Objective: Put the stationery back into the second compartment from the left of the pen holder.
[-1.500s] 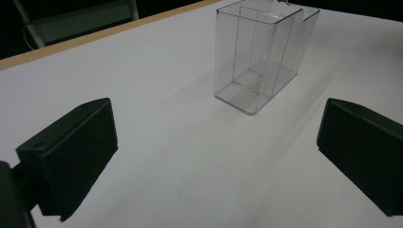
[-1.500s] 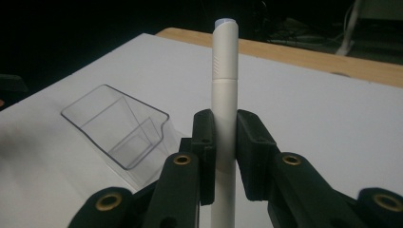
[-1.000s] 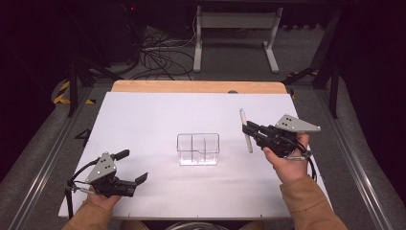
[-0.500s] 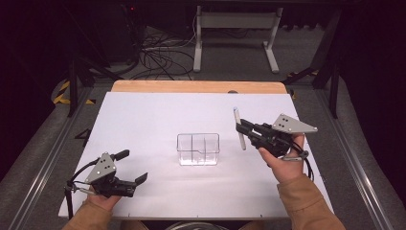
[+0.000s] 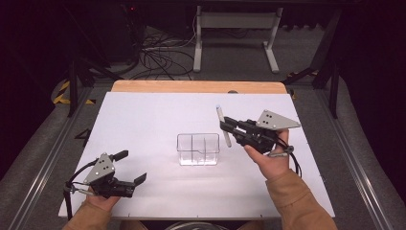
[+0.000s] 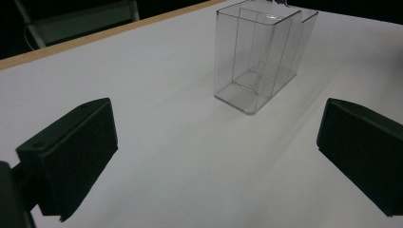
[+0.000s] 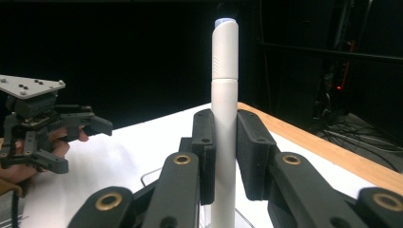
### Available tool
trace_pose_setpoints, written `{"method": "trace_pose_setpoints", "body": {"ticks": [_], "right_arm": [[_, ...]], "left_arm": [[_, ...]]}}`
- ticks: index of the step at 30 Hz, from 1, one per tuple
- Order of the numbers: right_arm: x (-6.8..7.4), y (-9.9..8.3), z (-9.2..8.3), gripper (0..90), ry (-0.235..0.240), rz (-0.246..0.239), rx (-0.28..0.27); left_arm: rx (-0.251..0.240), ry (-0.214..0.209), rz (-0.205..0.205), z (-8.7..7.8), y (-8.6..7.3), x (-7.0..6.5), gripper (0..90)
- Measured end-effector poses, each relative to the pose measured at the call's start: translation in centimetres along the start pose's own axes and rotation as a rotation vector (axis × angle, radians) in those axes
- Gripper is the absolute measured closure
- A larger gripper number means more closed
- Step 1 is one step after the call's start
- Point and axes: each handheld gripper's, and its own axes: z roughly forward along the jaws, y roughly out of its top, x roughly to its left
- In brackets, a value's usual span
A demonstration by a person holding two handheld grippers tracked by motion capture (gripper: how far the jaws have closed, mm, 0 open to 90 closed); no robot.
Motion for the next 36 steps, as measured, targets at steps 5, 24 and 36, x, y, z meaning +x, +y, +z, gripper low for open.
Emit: {"method": "trace_pose_setpoints", "body": {"ticks": [5,24,36], "right_arm": [[0.5,0.1,1.4,78.8,0.026,-0.004,-0.004],[1.6,-0.6,5.6,78.7,0.076,0.004,-0.017],[1.8,-2.0,7.9,78.7,0.079,0.009,-0.013]], "left_arm": [[-0.001,-0.004,-0.006,0.1,0.0,0.0,0.5],[-0.001,-0.008,-0.003,0.2,0.0,0.0,0.5],[0.0,-0.011,0.002,0.1,0.0,0.1,0.5]]}}
